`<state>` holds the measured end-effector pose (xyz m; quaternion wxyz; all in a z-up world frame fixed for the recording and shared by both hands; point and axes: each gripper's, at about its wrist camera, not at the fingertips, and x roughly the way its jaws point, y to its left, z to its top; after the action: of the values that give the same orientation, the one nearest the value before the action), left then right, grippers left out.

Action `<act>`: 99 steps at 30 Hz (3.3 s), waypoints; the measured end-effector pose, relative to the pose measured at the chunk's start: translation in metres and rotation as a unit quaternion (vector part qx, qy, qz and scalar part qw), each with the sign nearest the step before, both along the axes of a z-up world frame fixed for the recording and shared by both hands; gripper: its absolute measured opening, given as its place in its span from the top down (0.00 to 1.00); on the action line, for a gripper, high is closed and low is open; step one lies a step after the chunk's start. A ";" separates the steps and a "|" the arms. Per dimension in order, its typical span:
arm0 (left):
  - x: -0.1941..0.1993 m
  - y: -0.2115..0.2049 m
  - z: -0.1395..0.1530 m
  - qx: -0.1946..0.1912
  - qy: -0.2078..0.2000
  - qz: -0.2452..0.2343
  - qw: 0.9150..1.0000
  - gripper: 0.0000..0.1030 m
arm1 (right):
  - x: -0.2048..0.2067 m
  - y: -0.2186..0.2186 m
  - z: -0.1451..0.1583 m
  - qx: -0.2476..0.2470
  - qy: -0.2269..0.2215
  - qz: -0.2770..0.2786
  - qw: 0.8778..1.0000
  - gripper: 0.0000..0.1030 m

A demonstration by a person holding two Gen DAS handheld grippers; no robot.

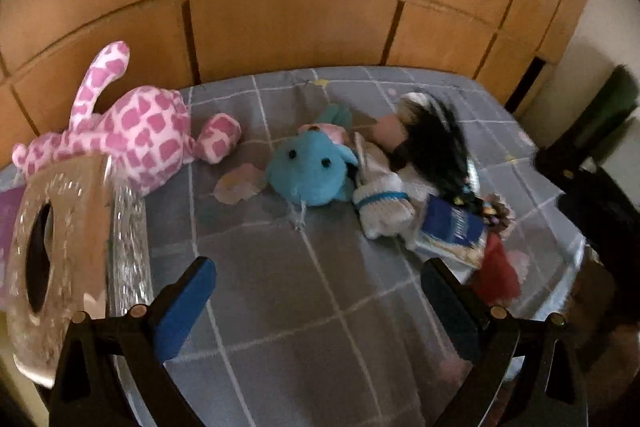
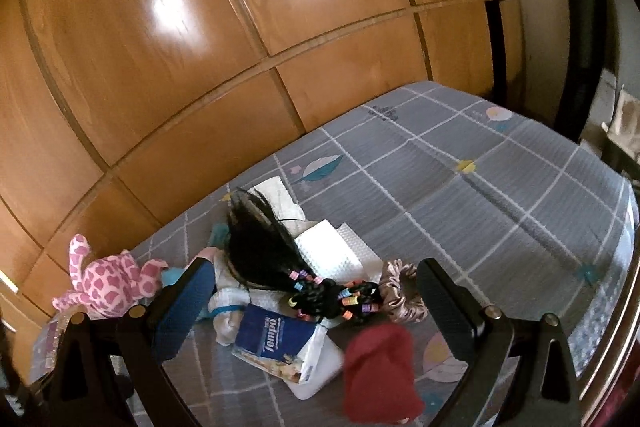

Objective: Organize soft objects
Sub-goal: 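Reach the left tool to the blue plush bear while the right tool reaches the black wig, then grasp the blue bear with the left tool while the right tool grasps the black wig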

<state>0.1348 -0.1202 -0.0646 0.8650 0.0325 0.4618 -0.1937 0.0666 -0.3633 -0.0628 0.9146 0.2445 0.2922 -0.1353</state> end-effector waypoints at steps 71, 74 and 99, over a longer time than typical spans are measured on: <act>0.049 0.339 0.077 -0.017 -0.076 0.310 0.948 0.43 | 0.101 0.003 -0.069 0.001 0.222 0.125 0.967 0.58; 0.013 0.373 0.054 -0.021 -0.059 0.340 0.938 0.43 | 0.101 0.004 -0.069 -0.002 0.226 0.124 0.966 0.58; -0.122 0.408 -0.044 0.025 -0.028 0.440 0.897 0.17 | 0.093 0.028 -0.058 -0.096 0.225 0.117 0.962 0.67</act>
<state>0.0133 0.2874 -0.1081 0.8735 -0.1472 0.4092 0.2190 0.1592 -0.3357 -0.1211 0.8537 0.0830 0.5030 -0.1067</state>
